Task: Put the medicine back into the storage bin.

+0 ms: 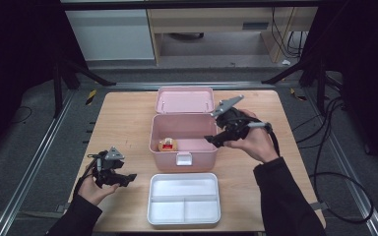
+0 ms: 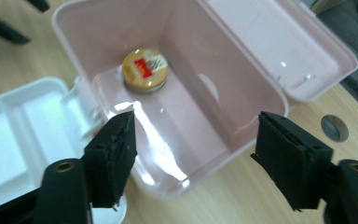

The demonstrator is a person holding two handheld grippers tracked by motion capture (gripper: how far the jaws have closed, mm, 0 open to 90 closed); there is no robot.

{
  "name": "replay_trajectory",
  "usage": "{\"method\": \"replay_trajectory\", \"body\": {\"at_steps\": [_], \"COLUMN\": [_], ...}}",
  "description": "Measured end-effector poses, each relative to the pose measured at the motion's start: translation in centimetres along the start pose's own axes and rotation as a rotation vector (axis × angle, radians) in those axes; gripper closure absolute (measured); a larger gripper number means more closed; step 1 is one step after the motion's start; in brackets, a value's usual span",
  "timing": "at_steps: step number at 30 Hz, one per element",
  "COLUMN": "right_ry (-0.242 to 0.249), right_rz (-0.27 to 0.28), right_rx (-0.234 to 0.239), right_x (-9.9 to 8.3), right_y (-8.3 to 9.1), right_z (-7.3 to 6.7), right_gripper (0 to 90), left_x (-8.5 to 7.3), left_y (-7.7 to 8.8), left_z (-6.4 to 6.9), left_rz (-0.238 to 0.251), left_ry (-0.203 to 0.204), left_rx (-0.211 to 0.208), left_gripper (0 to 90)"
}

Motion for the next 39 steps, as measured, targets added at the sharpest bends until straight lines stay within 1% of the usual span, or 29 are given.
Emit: {"method": "replay_trajectory", "body": {"at_steps": [3,6,10,14,17,19,21,25,28,30,32,33,35,37,39], "right_ry": [0.013,0.038,0.093,0.136,0.176,0.194,0.206,0.239,0.272,0.289,0.295,0.303,0.308,0.317,0.330], "right_rz": [-0.004,-0.020,-0.068,-0.095,-0.115,-0.118,-0.132,-0.175,-0.193,-0.209,-0.228,-0.229,-0.241,-0.270,-0.285], "right_rx": [0.017,0.050,0.090,0.138,0.169,0.185,0.199,0.230,0.247,0.258,0.275,0.279,0.283,0.280,0.280], "right_x": [-2.0,-4.0,-6.4,-7.9,-8.4,-8.6,-8.7,-9.0,-9.2,-9.3,-9.5,-9.6,-9.8,-10.0,-10.2], "right_y": [1.0,1.2,0.5,-0.4,-1.0,-1.4,-1.8,-2.8,-3.5,-3.9,-4.1,-4.3,-4.7,-4.9,-5.2], "right_z": [-0.7,-1.9,-3.9,-5.9,-7.3,-8.1,-8.7,-9.9,-10.7,-11.2,-11.6,-11.7,-11.9,-12.0,-12.1], "right_gripper": [32.6,34.6,37.5,39.9,42.7,45.5,48.1,51.6,54.1,56.1,57.9,58.9,61.4,64.5,67.3], "left_x": [0.5,1.0,1.5,1.8,1.8,1.9,1.9,2.0,2.0,2.0,2.1,2.1,2.2,2.3,2.3], "left_y": [0.4,0.6,0.3,-0.2,-0.5,-0.6,-0.7,-1.2,-1.9,-2.2,-2.5,-2.7,-3.0,-3.4,-3.8], "left_z": [0.9,1.9,3.4,4.7,5.5,5.9,6.4,7.4,8.0,8.3,8.5,8.5,8.6,8.8,8.9], "left_rz": [0.004,0.004,-0.020,-0.045,-0.058,-0.068,-0.081,-0.122,-0.166,-0.182,-0.195,-0.203,-0.220,-0.241,-0.267], "left_ry": [-0.034,-0.076,-0.132,-0.189,-0.220,-0.242,-0.268,-0.327,-0.359,-0.368,-0.373,-0.374,-0.380,-0.387,-0.402], "left_rx": [-0.015,-0.038,-0.078,-0.121,-0.162,-0.177,-0.192,-0.222,-0.234,-0.242,-0.252,-0.255,-0.264,-0.271,-0.277], "left_gripper": [30.3,32.4,35.6,38.2,39.9,41.7,44.1,47.4,51.2,52.7,55.2,56.4,58.9,62.7,65.7]}}
Point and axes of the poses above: each handheld gripper's, and its own axes: y roughly backward along the jaws, x roughly out of its top, z roughly to its right, the point moved 2 cm from there along -y, roughly forward along the jaws, and after that the axes turned 11 degrees about -x, right-handed, at the moved point
